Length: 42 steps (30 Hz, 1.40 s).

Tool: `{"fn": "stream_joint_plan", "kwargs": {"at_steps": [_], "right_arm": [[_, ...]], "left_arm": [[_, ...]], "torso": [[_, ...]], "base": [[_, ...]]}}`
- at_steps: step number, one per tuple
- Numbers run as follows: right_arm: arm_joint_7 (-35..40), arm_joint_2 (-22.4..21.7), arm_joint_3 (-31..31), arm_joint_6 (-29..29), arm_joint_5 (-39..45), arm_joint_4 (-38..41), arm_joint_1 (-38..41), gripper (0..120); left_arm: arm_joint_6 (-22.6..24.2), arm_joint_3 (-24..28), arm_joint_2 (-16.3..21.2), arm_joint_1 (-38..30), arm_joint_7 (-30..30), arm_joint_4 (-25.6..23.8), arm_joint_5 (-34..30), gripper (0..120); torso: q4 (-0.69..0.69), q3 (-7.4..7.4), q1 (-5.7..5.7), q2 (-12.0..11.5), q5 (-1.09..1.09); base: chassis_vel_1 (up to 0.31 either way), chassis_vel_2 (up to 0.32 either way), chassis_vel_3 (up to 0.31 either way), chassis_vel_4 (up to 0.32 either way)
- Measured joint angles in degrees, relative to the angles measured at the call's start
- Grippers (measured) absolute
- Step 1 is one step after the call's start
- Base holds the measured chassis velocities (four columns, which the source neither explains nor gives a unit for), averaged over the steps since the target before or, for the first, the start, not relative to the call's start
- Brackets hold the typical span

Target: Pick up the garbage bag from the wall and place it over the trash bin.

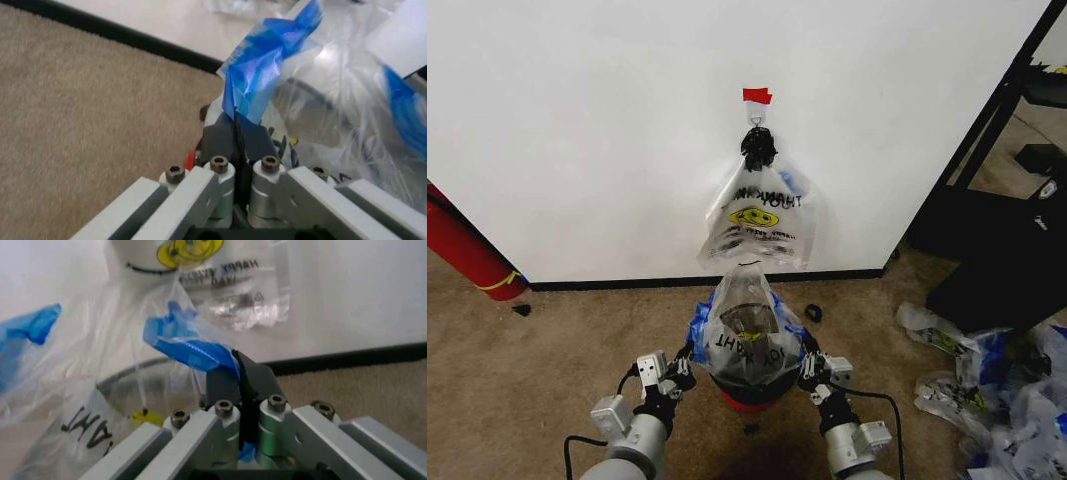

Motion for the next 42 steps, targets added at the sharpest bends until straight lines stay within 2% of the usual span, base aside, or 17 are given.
{"fn": "stream_joint_plan", "kwargs": {"at_steps": [3,21,31,42], "right_arm": [[0.8,-0.3,-0.2,0.3,-1.7,0.6,-2.7,0],[5.2,-0.5,-0.1,-2.0,-0.9,-0.7,-2.8,0],[8.9,-0.7,-1.7,-5.1,-1.3,-2.4,-2.0,0],[10.8,-1.1,-1.9,-9.8,-1.7,-2.4,-1.9,0]], "left_arm": [[1.9,-0.4,0.8,0.5,-1.2,-0.8,-1.3,0],[5.8,0.1,3.0,1.7,-2.8,-0.3,-2.4,0],[9.6,0.1,3.4,2.6,-5.9,-0.5,-4.1,0],[10.7,0.9,5.3,2.9,-5.9,-1.0,-4.2,0]], "torso": [[-0.01,0.0,0.0,0.0,-0.01],[-0.01,0.0,0.0,0.0,-0.01],[-0.01,0.0,0.0,0.0,0.0],[-0.01,0.0,0.0,0.0,-0.01]], "base": [[0.0,0.0,0.0,0.0],[0.0,0.0,0.0,0.0],[0.0,0.0,0.0,0.0],[0.0,0.0,0.0,0.0]]}}
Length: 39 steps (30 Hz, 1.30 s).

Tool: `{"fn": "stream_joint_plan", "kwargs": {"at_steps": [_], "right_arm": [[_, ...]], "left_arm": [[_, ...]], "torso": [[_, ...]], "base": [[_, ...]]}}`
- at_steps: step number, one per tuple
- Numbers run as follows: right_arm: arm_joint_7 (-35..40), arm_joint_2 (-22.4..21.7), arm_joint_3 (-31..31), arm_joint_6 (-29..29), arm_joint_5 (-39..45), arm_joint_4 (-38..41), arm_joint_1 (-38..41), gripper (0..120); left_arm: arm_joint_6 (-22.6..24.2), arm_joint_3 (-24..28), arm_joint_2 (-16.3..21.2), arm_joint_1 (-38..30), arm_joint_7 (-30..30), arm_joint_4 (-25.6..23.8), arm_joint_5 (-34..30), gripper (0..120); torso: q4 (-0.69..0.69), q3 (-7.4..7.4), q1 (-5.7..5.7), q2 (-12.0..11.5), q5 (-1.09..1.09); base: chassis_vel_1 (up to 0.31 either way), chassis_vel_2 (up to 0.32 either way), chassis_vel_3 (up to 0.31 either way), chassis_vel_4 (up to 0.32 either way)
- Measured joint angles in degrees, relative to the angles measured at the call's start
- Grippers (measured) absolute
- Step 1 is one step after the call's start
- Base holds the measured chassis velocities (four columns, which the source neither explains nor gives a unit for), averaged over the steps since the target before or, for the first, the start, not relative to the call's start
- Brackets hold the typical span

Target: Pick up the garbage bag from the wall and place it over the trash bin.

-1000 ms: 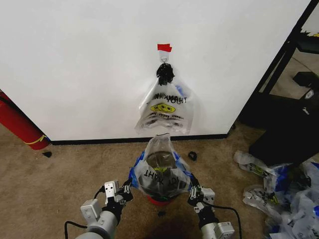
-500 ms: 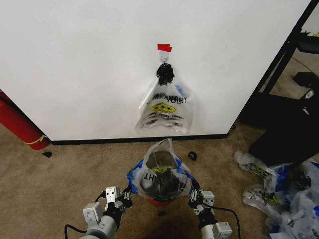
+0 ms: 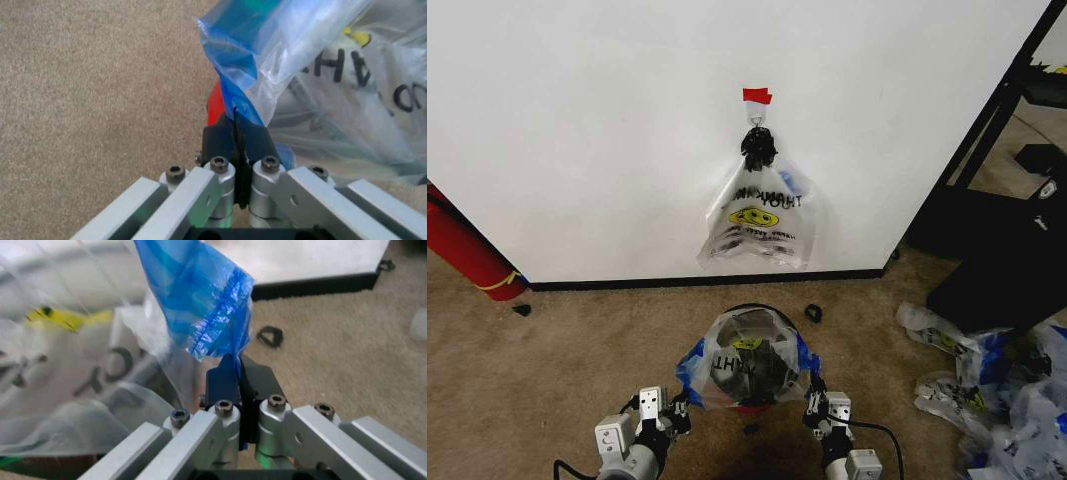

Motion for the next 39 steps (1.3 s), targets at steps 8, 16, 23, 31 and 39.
{"fn": "stream_joint_plan", "kwargs": {"at_steps": [8,16,23,31,39], "right_arm": [[1.2,-0.1,-0.1,-4.5,2.0,-1.2,3.5,0],[1.9,-1.0,-0.4,-8.6,7.1,-2.8,8.8,0],[2.0,-2.1,-1.1,-10.7,8.9,-4.2,12.1,0],[2.4,-2.5,-1.1,-11.5,9.7,-5.8,14.0,0],[2.4,-3.0,-1.0,-12.2,10.0,-7.3,15.1,0]], "left_arm": [[0.4,0.5,1.3,-0.4,0.2,1.4,-0.1,0],[0.8,1.8,0.5,-3.9,0.0,4.6,-0.3,0],[1.3,2.8,-0.3,-6.6,-0.4,5.1,-0.8,0],[1.4,4.2,-0.6,-8.1,0.1,6.3,0.2,0],[1.5,5.3,0.0,-10.5,0.3,7.9,0.4,0]], "torso": [[0.01,0.0,0.0,0.0,0.01],[0.0,0.0,0.0,0.0,0.0],[0.0,0.0,0.0,0.0,0.01],[0.0,0.0,0.0,0.0,0.01],[0.0,0.0,0.0,0.0,0.01]], "base": [[0.0,0.0,0.0,0.0],[0.0,0.0,0.0,0.0],[0.0,0.0,0.0,0.0],[0.0,0.0,0.0,0.0],[0.0,0.0,0.0,0.0]]}}
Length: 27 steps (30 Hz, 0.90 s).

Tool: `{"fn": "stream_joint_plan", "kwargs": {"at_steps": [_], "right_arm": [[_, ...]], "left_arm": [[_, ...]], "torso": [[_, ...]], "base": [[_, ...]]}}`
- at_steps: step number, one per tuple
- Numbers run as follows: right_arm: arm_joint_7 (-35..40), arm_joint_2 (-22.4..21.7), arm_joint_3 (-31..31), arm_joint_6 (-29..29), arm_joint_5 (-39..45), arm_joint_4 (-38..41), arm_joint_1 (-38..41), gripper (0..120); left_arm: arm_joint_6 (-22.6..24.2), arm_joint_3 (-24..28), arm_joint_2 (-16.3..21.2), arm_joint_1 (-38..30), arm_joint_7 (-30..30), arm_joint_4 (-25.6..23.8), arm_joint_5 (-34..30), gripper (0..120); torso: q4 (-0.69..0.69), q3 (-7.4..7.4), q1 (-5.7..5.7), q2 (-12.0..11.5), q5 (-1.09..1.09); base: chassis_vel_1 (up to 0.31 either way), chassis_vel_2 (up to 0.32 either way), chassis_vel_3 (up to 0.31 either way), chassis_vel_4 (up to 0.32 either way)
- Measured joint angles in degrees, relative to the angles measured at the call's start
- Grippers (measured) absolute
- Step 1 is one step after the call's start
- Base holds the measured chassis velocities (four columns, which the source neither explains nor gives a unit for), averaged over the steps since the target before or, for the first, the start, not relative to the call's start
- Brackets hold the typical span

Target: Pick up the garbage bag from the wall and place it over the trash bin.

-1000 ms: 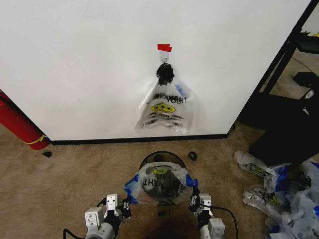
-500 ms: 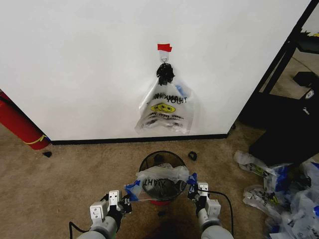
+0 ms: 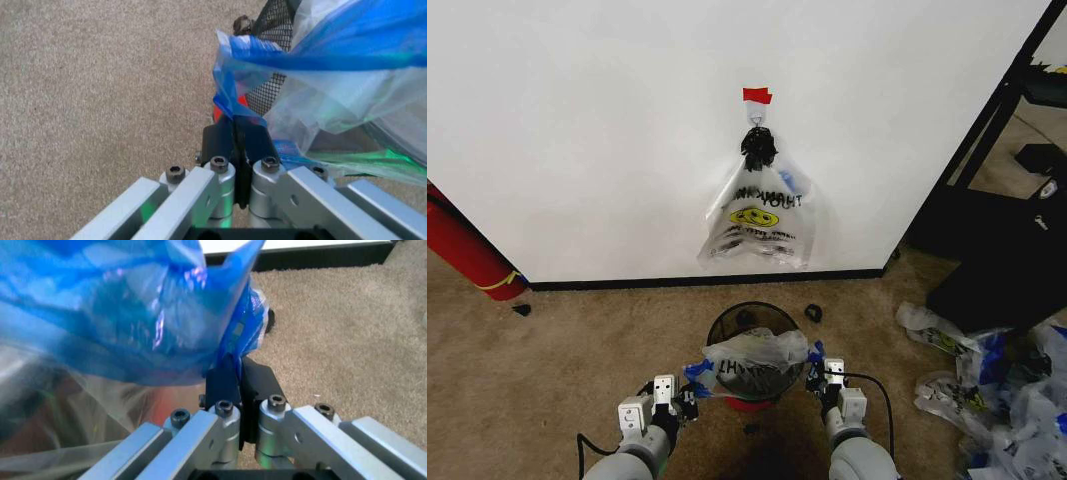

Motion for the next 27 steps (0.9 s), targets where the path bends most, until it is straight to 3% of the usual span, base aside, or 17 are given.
{"fn": "stream_joint_plan", "kwargs": {"at_steps": [17,23,27], "right_arm": [[-0.1,-1.0,-0.6,-1.1,0.1,-2.8,2.5,0],[-0.2,-1.1,-0.4,-0.7,0.1,-2.8,2.1,0],[-0.6,-1.3,0.0,-0.1,-0.5,-1.9,0.9,10]], "left_arm": [[0.4,1.3,0.0,-2.4,0.5,2.6,2.0,0],[0.2,0.8,-0.3,-0.2,1.0,1.6,3.4,0],[0.0,0.0,-0.7,2.2,1.5,-0.4,4.5,1]], "torso": [[-0.01,0.0,0.0,0.0,0.0],[0.0,0.0,0.0,0.0,0.0],[0.0,-0.01,0.0,0.0,0.0]], "base": [[0.0,0.0,0.0,0.0],[0.0,0.0,0.0,0.0],[0.0,0.0,0.0,0.0]]}}
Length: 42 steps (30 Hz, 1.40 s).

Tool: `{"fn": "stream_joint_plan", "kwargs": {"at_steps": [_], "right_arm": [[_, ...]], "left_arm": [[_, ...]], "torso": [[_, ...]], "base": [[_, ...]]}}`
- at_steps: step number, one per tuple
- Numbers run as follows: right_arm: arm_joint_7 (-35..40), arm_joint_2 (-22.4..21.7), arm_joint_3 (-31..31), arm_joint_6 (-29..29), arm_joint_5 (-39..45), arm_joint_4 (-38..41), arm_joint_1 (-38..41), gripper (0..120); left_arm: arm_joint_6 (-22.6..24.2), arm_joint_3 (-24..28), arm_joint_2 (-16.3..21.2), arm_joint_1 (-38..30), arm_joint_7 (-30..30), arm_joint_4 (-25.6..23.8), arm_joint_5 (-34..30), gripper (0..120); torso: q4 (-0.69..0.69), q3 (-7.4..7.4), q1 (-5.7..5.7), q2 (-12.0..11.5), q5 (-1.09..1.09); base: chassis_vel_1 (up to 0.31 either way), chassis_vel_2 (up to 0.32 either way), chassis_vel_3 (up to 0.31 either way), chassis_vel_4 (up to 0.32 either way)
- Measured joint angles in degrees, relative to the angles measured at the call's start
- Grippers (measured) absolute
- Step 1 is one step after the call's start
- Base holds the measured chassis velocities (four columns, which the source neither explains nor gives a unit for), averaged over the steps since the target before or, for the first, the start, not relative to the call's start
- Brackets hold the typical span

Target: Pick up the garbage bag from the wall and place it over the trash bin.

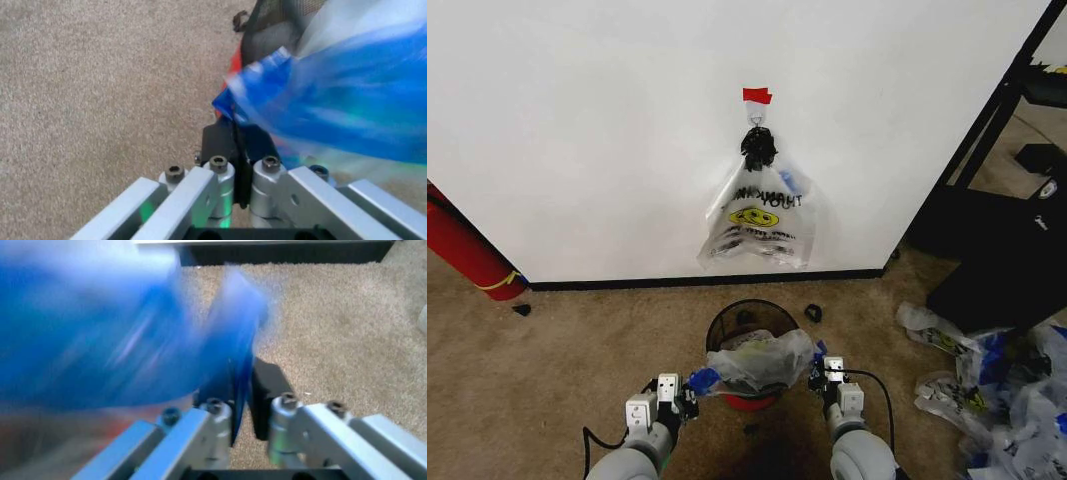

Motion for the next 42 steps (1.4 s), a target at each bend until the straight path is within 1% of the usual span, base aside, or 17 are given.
{"fn": "stream_joint_plan", "kwargs": {"at_steps": [4,5,6,9,11,13,14,15,18,21,22,25,27,32,35,39,42], "right_arm": [[-0.3,-0.1,0.5,1.9,-2.8,1.4,-2.3,27],[-0.8,-0.1,0.7,2.9,-4.5,1.6,-3.1,31],[-0.8,-0.1,0.7,2.9,-4.5,1.6,-3.1,31],[-2.6,-0.1,1.4,5.8,-11.3,2.0,-5.5,43],[-3.1,0.1,1.8,6.9,-13.6,2.7,-7.1,52],[-3.3,0.3,2.2,7.1,-14.3,3.5,-8.2,60],[-3.3,0.3,2.2,7.1,-14.3,3.5,-8.2,60],[-3.3,0.4,2.5,7.4,-14.6,3.9,-8.7,63],[-4.1,0.3,3.6,8.2,-15.5,4.9,-10.7,77],[-6.8,0.0,5.0,9.8,-16.6,5.8,-13.3,90],[-6.8,0.0,5.0,9.8,-16.6,5.8,-13.3,90],[-8.5,0.0,6.0,11.9,-17.5,6.6,-15.3,99],[-9.6,0.0,6.7,13.4,-17.8,7.1,-16.8,100],[-13.5,-0.3,9.2,17.4,-17.9,8.0,-19.3,100],[-16.0,-0.5,11.1,19.3,-17.1,9.4,-21.3,100],[-18.1,-0.9,11.9,19.4,-13.9,12.7,-23.8,100],[-19.2,-0.9,13.2,19.8,-14.0,14.5,-25.2,100]], "left_arm": [[-0.2,-1.4,-0.5,3.9,0.5,-2.6,2.7,19],[-0.3,-1.7,-0.6,4.9,0.6,-3.2,3.5,22],[-0.3,-1.7,-0.6,4.9,0.6,-3.2,3.5,22],[-0.4,-2.0,-0.9,8.0,1.7,-4.7,6.8,34],[-0.4,-2.2,-1.2,10.1,2.0,-6.0,8.8,43],[-0.4,-2.3,-1.3,11.3,2.0,-6.9,10.1,51],[-0.4,-2.3,-1.3,11.3,2.0,-6.9,10.1,51],[-0.4,-2.5,-1.3,11.9,2.0,-7.4,10.7,54],[-0.5,-2.8,-1.6,13.2,1.7,-8.7,11.4,68],[-0.7,-3.0,-1.9,14.8,1.6,-10.0,12.4,81],[-0.7,-3.0,-1.9,14.8,1.6,-10.0,12.4,81],[-1.5,-3.1,-2.1,16.6,1.6,-11.0,13.6,93],[-2.7,-3.1,-2.4,17.7,1.6,-11.6,14.2,98],[-5.2,-3.2,-2.9,19.7,2.0,-13.2,16.7,100],[-5.7,-3.6,-2.9,21.1,1.8,-14.6,18.5,100],[-6.2,-4.2,-2.6,23.0,1.1,-15.6,20.7,100],[-6.3,-4.5,-2.4,24.4,0.3,-16.6,22.7,100]], "torso": [[0.0,0.0,0.0,0.0,0.0],[0.0,0.0,0.0,0.0,0.0],[0.0,0.0,0.0,0.0,0.0],[0.0,0.0,0.0,0.0,0.0],[0.0,-0.01,0.0,0.0,0.0],[0.0,0.0,0.0,0.0,0.0],[0.0,0.0,0.0,0.0,0.0],[0.0,-0.01,0.0,0.0,0.0],[0.0,0.0,0.0,0.0,0.01],[-0.01,0.0,0.0,0.0,-0.01],[-0.01,0.0,0.0,0.0,-0.01],[-0.01,0.0,0.0,0.0,0.0],[0.0,0.0,0.0,0.0,0.01],[0.0,0.0,0.0,0.0,0.0],[0.0,0.0,0.0,0.0,0.01],[-0.01,0.0,0.0,0.0,0.01],[0.0,0.0,0.0,0.0,0.0]], "base": [[0.0,0.0,0.0,0.0],[0.0,0.0,0.0,0.0],[0.0,0.0,0.0,0.0],[0.0,0.0,0.0,0.0],[0.0,0.0,0.0,0.0],[0.0,0.0,0.0,0.0],[0.0,0.0,0.0,0.0],[0.0,0.0,0.0,0.0],[0.0,0.0,0.0,0.0],[0.0,0.0,0.0,0.0],[0.0,0.0,0.0,0.0],[0.0,0.0,0.0,0.0],[0.0,0.0,0.0,0.0],[0.0,0.0,0.0,0.0],[0.0,0.0,0.0,0.0],[0.0,0.0,0.0,0.0],[0.0,0.0,0.0,0.0]]}}
